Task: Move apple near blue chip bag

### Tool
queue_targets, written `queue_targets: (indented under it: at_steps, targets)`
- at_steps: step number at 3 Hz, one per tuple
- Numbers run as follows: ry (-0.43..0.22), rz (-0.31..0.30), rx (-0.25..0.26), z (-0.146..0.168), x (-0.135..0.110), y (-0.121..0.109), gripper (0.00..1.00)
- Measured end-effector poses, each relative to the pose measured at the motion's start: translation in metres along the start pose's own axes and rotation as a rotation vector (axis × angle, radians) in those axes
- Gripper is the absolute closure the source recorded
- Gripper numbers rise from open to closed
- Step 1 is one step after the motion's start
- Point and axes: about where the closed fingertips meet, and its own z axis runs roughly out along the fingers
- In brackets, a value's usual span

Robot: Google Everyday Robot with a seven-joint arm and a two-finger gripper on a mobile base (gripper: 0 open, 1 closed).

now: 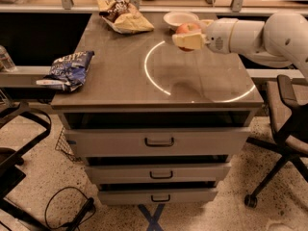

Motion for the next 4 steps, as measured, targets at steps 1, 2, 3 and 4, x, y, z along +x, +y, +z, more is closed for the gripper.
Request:
queue_targets:
  at_steps: [1, 2, 3, 4]
  targets:
    - [0.005, 0.001, -0.079, 0.022, 0.008, 0.049, 1.0]
    - [-0.003, -0.035, -0.169, 0.047, -0.002, 0.088, 1.0]
    - [0.01, -0.084, -0.296, 0.089, -0.005, 0.137, 1.0]
    - [0.03, -0.092, -0.365, 0.115, 0.006, 0.165, 1.0]
